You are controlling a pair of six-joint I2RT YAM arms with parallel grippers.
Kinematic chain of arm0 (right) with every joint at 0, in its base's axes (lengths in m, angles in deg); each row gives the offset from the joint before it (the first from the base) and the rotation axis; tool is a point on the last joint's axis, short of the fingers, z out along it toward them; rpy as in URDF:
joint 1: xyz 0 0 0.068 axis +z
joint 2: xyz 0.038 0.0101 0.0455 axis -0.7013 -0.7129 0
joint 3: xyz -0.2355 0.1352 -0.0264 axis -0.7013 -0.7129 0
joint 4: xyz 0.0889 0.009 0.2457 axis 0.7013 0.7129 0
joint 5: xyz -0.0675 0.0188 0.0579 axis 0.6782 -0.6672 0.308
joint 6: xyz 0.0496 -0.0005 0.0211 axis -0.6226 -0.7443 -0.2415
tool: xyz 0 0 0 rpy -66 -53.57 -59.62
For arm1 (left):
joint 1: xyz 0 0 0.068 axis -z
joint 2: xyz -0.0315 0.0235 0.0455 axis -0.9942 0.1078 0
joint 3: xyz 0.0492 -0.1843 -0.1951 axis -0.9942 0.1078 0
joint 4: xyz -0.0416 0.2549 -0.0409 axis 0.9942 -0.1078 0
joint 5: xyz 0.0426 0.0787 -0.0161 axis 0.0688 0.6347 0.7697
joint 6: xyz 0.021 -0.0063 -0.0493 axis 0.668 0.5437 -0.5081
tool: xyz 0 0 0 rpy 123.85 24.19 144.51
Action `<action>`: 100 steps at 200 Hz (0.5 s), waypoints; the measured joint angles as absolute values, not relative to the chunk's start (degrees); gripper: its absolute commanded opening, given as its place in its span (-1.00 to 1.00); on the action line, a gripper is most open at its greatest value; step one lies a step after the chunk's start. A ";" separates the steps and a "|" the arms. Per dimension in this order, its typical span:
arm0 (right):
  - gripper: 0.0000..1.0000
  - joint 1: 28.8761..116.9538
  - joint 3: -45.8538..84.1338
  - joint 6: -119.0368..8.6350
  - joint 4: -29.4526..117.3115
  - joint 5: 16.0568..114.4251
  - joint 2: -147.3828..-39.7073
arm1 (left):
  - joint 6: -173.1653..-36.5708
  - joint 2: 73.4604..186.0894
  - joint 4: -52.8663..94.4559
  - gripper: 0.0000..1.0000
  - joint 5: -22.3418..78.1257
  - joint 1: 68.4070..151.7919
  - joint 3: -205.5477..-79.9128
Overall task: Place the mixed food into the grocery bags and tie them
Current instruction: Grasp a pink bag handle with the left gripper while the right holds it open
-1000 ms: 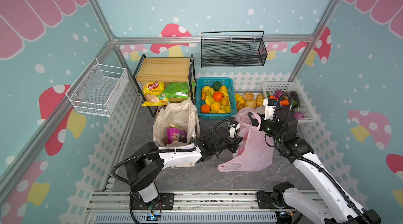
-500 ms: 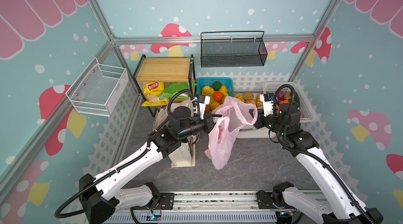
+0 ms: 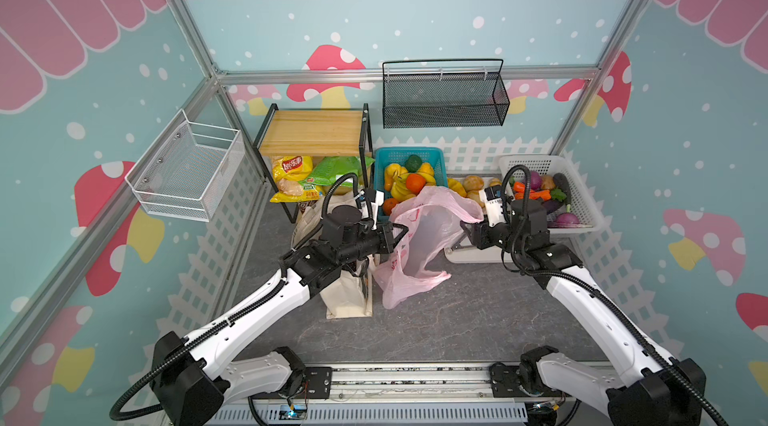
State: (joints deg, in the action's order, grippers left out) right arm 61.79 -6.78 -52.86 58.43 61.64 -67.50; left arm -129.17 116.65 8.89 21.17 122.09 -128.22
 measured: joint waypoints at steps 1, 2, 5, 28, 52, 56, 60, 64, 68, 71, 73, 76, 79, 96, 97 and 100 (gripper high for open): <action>0.18 61.77 -7.15 -52.75 58.25 61.58 -67.37 | -129.30 116.80 9.02 -1.00 21.17 122.09 -128.20; 0.19 61.77 -7.33 -52.79 58.19 61.51 -67.35 | -129.36 116.86 9.11 -1.00 21.12 122.09 -128.20; 0.19 61.77 -8.18 -53.05 57.62 61.21 -67.22 | -129.67 117.19 9.39 -1.00 20.97 122.09 -128.18; 0.25 61.79 -12.11 -54.17 53.82 58.87 -68.42 | -131.35 119.29 11.06 -1.00 19.88 122.22 -128.16; 0.31 61.77 -14.98 -58.60 46.01 53.71 -70.98 | -132.05 119.97 11.84 -1.00 19.50 122.77 -128.16; 0.32 61.79 -15.74 -59.43 44.29 52.66 -71.22 | -132.23 119.97 11.95 -1.00 19.48 122.88 -128.16; 0.33 61.77 -16.57 -60.75 42.52 51.61 -71.48 | -132.38 119.97 12.15 -1.00 19.50 122.99 -128.16; 0.35 61.77 -17.47 -61.93 40.75 50.72 -71.74 | -132.58 119.97 12.43 -1.00 19.50 123.12 -128.16; 0.36 61.79 -18.21 -62.87 39.44 49.99 -71.92 | -132.73 119.97 12.74 -1.00 19.50 123.27 -128.16; 0.38 61.79 -18.96 -63.83 38.10 49.49 -72.16 | -132.93 119.97 13.02 -1.00 19.48 123.36 -128.16; 0.39 61.81 -19.39 -64.31 37.40 49.19 -72.27 | -132.99 119.97 13.15 -1.00 19.48 123.40 -128.16; 0.39 61.81 -19.92 -64.96 36.64 48.88 -72.44 | -133.10 119.99 13.37 -1.00 19.48 123.47 -128.16; 0.40 61.81 -20.40 -65.62 35.98 48.66 -72.64 | -133.19 119.99 13.68 -1.00 19.48 123.64 -128.16; 0.28 61.81 -22.56 -68.07 33.40 48.55 -74.01 | -134.00 120.23 15.38 -1.00 19.24 124.04 -128.14; 0.25 61.81 -22.61 -68.00 33.36 48.64 -74.12 | -134.04 120.27 15.51 -1.00 19.22 124.04 -128.14; 0.19 61.81 -22.74 -68.26 33.36 48.75 -74.34 | -134.19 120.36 15.69 -1.00 19.13 124.04 -128.14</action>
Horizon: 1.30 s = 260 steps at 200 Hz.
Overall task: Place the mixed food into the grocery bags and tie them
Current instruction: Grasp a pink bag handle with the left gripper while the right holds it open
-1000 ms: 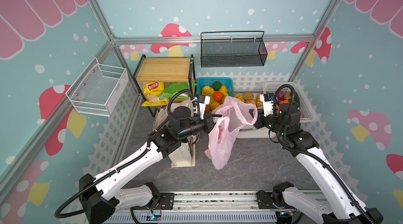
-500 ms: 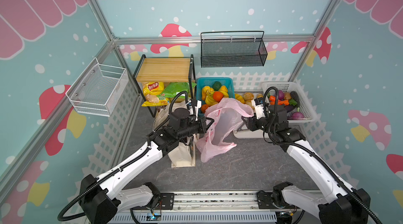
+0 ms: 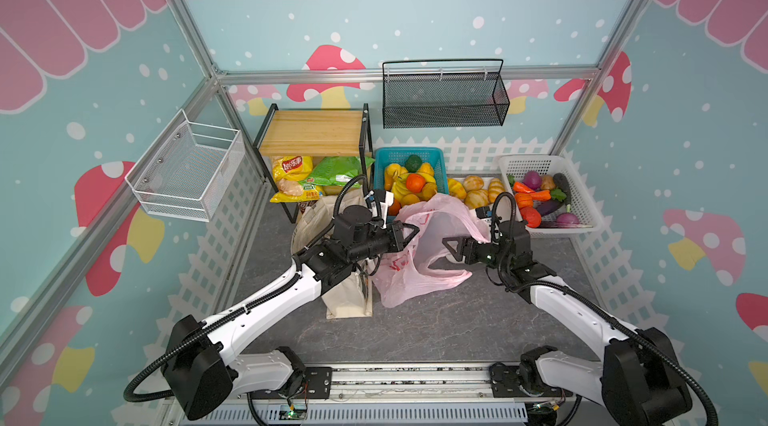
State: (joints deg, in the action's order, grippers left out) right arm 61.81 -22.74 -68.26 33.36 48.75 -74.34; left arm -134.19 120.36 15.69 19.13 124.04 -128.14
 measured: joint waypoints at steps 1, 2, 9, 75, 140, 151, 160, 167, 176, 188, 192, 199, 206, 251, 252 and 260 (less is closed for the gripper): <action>0.18 61.81 -22.76 -68.33 33.36 48.77 -74.39 | -134.22 120.38 15.71 -1.00 19.11 124.04 -128.14; 0.16 61.81 -22.78 -68.51 33.36 48.81 -74.50 | -134.24 120.43 15.82 -1.00 19.07 124.04 -128.14; 0.01 61.79 -22.78 -68.37 33.67 49.58 -74.98 | -134.35 120.62 16.02 -1.00 18.87 124.02 -128.14; -0.50 53.42 -20.77 -61.42 43.33 61.27 -74.95 | -129.56 116.01 4.35 -1.00 18.74 116.19 -129.99; 0.45 56.70 -23.02 -56.99 35.20 51.24 -68.86 | -130.04 120.49 4.32 -1.00 17.01 119.86 -130.37; 0.47 56.89 -23.02 -56.11 33.40 50.56 -67.63 | -130.00 121.08 4.15 -1.00 17.06 120.21 -130.87; 0.50 56.91 -22.98 -56.20 32.03 50.08 -66.89 | -129.76 121.45 3.91 -1.00 17.12 120.28 -131.31; 0.50 56.91 -22.71 -56.53 31.22 49.82 -66.71 | -129.56 121.67 3.49 -1.00 17.25 120.28 -131.66; 0.49 56.91 -21.60 -57.27 31.02 49.45 -67.11 | -129.15 121.85 3.08 -1.00 17.54 120.28 -131.98; 0.49 56.50 -18.21 -58.74 31.83 47.79 -69.66 | -128.75 122.02 2.49 -1.00 18.06 120.28 -132.14; 0.49 56.17 -16.55 -59.33 32.00 47.13 -71.06 | -128.71 122.09 2.38 -1.00 18.24 120.28 -132.16; 0.50 55.41 -13.71 -60.42 32.35 45.38 -73.58 | -128.71 122.18 2.29 -1.00 18.59 120.28 -132.16; 0.56 54.53 -11.15 -61.47 32.40 43.11 -76.11 | -128.84 122.22 2.23 -1.00 18.74 120.21 -132.16; 0.79 52.89 -13.03 -62.47 36.55 34.56 -76.48 | -136.14 122.28 9.85 -1.00 19.81 118.62 -129.43; 0.79 52.87 -13.32 -62.39 36.92 34.52 -76.05 | -136.45 122.28 10.14 -1.00 19.83 118.60 -129.27; 0.81 52.87 -14.69 -61.80 39.11 34.72 -73.60 | -138.00 122.42 11.62 -1.00 19.96 118.46 -128.51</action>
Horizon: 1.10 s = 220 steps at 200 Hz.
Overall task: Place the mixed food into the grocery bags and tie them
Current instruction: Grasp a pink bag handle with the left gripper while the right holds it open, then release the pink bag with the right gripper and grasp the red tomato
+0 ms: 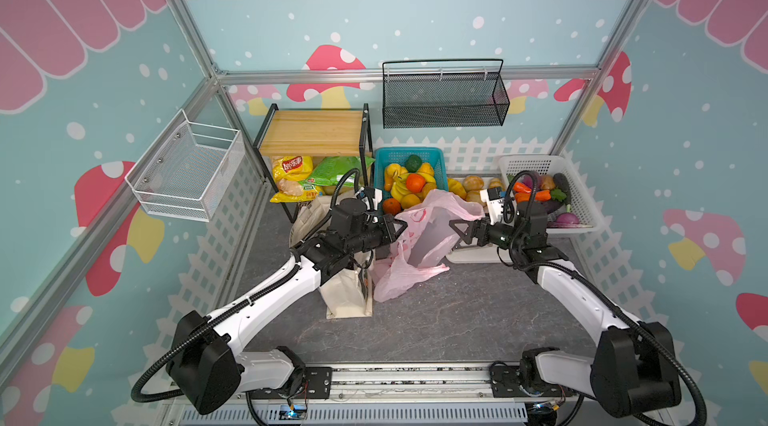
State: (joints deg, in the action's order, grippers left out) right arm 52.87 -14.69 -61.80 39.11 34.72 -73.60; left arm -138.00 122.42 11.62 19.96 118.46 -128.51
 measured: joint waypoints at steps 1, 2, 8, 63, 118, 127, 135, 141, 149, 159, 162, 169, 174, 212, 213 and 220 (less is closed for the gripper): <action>0.81 52.87 -14.91 -61.69 39.50 34.87 -73.16 | -138.11 122.44 11.76 -1.00 19.96 118.46 -128.46; 0.81 52.89 -15.02 -61.62 39.70 34.89 -72.94 | -138.35 122.46 11.97 -1.00 19.99 118.44 -128.38; 0.82 52.87 -15.72 -61.03 41.84 35.18 -70.76 | -139.31 122.66 12.80 -1.00 20.12 118.42 -128.09; 0.83 52.87 -16.11 -56.48 57.14 41.49 -56.92 | -143.48 123.71 16.76 -1.00 21.32 118.38 -127.61; 0.79 52.87 -11.74 -54.74 65.34 44.44 -52.79 | -144.73 123.53 18.42 -1.00 21.17 117.22 -126.52; 0.77 52.70 -9.69 -54.52 65.95 46.72 -52.83 | -144.86 123.27 18.60 -1.00 21.17 117.13 -126.45; 0.76 51.84 -8.05 -54.30 66.41 49.12 -53.08 | -144.93 123.07 18.82 -1.00 21.14 117.13 -126.39; 0.76 50.77 -7.02 -54.30 66.43 50.80 -53.49 | -144.99 122.92 19.12 -1.00 21.12 117.13 -126.26; 0.76 48.80 -6.13 -54.34 66.25 52.68 -54.23 | -145.10 122.74 19.49 -1.00 21.01 117.13 -126.08; 0.76 45.64 -5.43 -54.69 65.42 54.87 -55.83 | -145.19 122.61 19.91 -1.00 20.90 117.09 -125.75; 0.76 44.37 -5.32 -55.00 65.03 55.68 -56.70 | -145.30 122.59 20.04 -1.00 20.82 117.09 -125.67; 0.76 42.16 -5.14 -55.50 64.20 56.99 -58.58 | -145.56 122.52 20.39 -1.00 20.68 117.02 -125.40; 0.76 40.63 -5.03 -55.87 63.43 57.93 -60.05 | -145.73 122.50 20.65 -1.00 20.53 117.00 -125.21; 0.78 32.46 0.78 -57.53 59.52 65.67 -79.65 | -147.05 122.50 22.05 -1.00 19.13 116.93 -124.64; 0.78 32.37 1.00 -57.51 59.46 65.82 -80.09 | -147.07 122.52 22.07 -1.00 19.07 116.93 -124.64; 0.78 31.71 3.21 -57.45 59.15 67.04 -83.96 | -147.24 122.52 22.22 -1.00 18.89 116.93 -124.64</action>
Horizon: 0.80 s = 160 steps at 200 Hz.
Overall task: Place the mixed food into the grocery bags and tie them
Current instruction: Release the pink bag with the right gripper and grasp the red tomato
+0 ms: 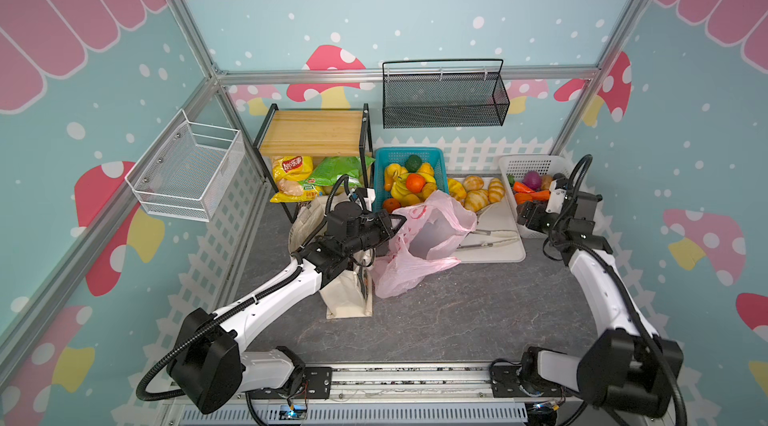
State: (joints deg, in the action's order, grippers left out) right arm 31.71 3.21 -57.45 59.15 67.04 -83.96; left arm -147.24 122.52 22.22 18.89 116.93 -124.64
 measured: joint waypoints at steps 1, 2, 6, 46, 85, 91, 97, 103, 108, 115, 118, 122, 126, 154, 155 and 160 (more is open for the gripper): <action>0.78 31.60 3.67 -57.45 59.04 67.28 -84.86 | -147.26 122.52 22.22 -1.00 18.85 116.93 -124.64; 0.78 31.56 3.91 -57.42 59.02 67.39 -85.25 | -147.26 122.52 22.27 -1.00 18.78 116.93 -124.64; 0.79 31.25 5.37 -57.36 58.89 68.09 -87.37 | -147.31 122.52 22.40 -1.00 18.59 116.93 -124.64; 0.77 29.53 15.88 -55.15 59.43 73.47 -103.35 | -148.07 122.59 23.84 -1.00 17.60 116.89 -124.60; 0.70 29.16 20.89 -53.01 63.39 74.80 -111.59 | -148.09 122.81 24.69 -1.00 17.03 116.63 -123.85; 0.70 29.16 21.00 -52.79 63.81 74.74 -112.11 | -148.12 122.83 24.72 -1.00 17.03 116.52 -123.72; 0.70 29.16 21.06 -52.59 64.13 74.58 -112.48 | -148.12 122.85 24.78 -1.00 16.99 116.41 -123.66; 0.70 29.16 21.11 -52.44 64.44 74.36 -112.83 | -148.12 122.90 24.85 -1.00 16.93 116.30 -123.63; 0.70 29.16 21.17 -52.35 64.57 74.23 -113.05 | -148.12 122.94 25.00 -1.00 16.84 116.19 -123.63; 0.70 29.16 21.30 -52.27 64.53 74.06 -113.44 | -148.14 122.98 25.20 -1.00 16.84 116.10 -123.63; 0.70 29.16 21.50 -52.22 64.55 73.95 -113.62 | -148.12 123.01 25.28 -1.00 16.84 116.08 -123.63; 0.70 29.13 21.68 -52.16 64.51 73.75 -113.92 | -148.14 123.07 25.37 -1.00 16.84 116.06 -123.63; 0.70 29.07 21.94 -52.11 64.48 73.71 -114.23 | -148.12 123.09 25.48 -1.00 16.84 116.04 -123.63; 0.67 28.70 23.16 -52.07 63.11 72.88 -117.05 | -148.16 123.62 26.01 -1.00 16.60 116.02 -123.63; 0.67 28.70 23.23 -52.09 62.98 72.83 -117.20 | -148.18 123.62 26.01 -1.00 16.60 116.02 -123.63; 0.66 28.63 23.40 -52.09 62.78 72.59 -117.62 | -148.27 123.75 26.09 -1.00 16.55 116.02 -123.63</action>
State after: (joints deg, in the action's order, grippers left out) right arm 28.63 23.40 -52.09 62.78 72.59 -117.62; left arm -148.27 123.75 26.09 16.55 116.02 -123.63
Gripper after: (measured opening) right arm 0.841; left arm 0.047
